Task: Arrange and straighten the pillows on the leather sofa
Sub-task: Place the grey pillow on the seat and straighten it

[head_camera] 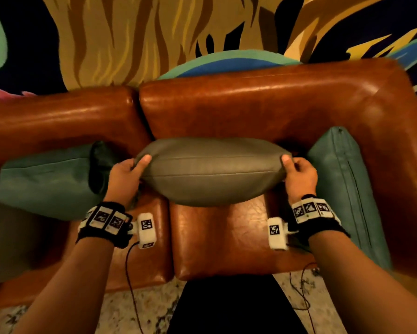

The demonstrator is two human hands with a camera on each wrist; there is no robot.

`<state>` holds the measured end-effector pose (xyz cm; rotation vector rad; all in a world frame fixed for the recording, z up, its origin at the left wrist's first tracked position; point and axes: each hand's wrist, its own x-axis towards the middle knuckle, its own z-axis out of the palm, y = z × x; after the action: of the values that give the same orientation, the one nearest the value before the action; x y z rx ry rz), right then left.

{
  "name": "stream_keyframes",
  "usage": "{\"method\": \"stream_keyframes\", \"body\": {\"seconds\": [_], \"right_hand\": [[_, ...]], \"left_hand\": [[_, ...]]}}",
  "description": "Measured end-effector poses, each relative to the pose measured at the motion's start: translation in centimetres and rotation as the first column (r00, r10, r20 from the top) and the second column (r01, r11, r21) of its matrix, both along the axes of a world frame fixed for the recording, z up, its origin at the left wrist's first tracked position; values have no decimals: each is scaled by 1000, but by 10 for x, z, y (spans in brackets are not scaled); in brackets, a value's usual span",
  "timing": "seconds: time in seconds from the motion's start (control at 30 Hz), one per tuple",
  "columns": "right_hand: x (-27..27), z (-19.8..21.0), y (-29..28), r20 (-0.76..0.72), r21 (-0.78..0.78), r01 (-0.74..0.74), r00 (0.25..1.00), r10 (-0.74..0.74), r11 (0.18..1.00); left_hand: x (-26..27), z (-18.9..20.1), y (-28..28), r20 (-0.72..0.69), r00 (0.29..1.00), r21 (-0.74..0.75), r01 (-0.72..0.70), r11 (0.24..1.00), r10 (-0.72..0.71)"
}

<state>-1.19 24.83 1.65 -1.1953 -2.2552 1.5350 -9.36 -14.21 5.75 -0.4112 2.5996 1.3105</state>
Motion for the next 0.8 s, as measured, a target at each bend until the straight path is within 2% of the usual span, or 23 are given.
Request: {"method": "stream_keyframes", "body": {"seconds": [0.1, 0.17, 0.23, 0.3, 0.37, 0.43, 0.5, 0.53, 0.6, 0.67, 0.73, 0.77, 0.8], "right_hand": [[-22, 29, 2, -63, 46, -39, 997, 42, 998], [-37, 55, -7, -118, 87, -125, 984, 135, 988], [-44, 83, -25, -170, 162, -249, 946, 275, 955], [-38, 108, -50, -216, 256, -366, 880, 422, 895], [-19, 124, -81, -247, 384, -481, 769, 590, 788], [8, 121, -108, -204, 463, -649, 585, 785, 604], [44, 96, -129, -72, 478, -786, 410, 909, 392], [64, 80, -136, -15, 468, -824, 353, 936, 318], [102, 42, -141, 86, 399, -889, 278, 957, 223], [131, 6, -134, 191, 313, -933, 246, 950, 178], [149, -17, -118, 238, 261, -947, 252, 938, 188], [153, -22, -108, 211, 241, -942, 287, 934, 234], [153, -19, -97, 186, 207, -917, 380, 906, 342]], "left_hand": [[20, -9, -13, 150, 989, 187, -40, 982, 11], [38, -25, -28, 317, 943, 185, 39, 982, -98], [60, -44, -48, 437, 855, 48, 288, 957, -279], [78, -62, -62, 507, 792, -117, 453, 884, -339], [84, -73, -68, 534, 775, -126, 467, 875, -337], [78, -73, -57, 544, 752, -75, 485, 871, -372], [71, -75, -31, 500, 790, 65, 373, 925, -354], [69, -75, -14, 491, 807, 140, 298, 944, -328], [65, -77, 24, 478, 819, 291, 192, 937, -317], [63, -83, 56, 496, 797, 375, 161, 913, -344], [62, -91, 76, 501, 779, 393, 184, 901, -377], [61, -98, 82, 503, 770, 390, 204, 898, -394], [60, -103, 87, 518, 746, 383, 235, 893, -419]]}}
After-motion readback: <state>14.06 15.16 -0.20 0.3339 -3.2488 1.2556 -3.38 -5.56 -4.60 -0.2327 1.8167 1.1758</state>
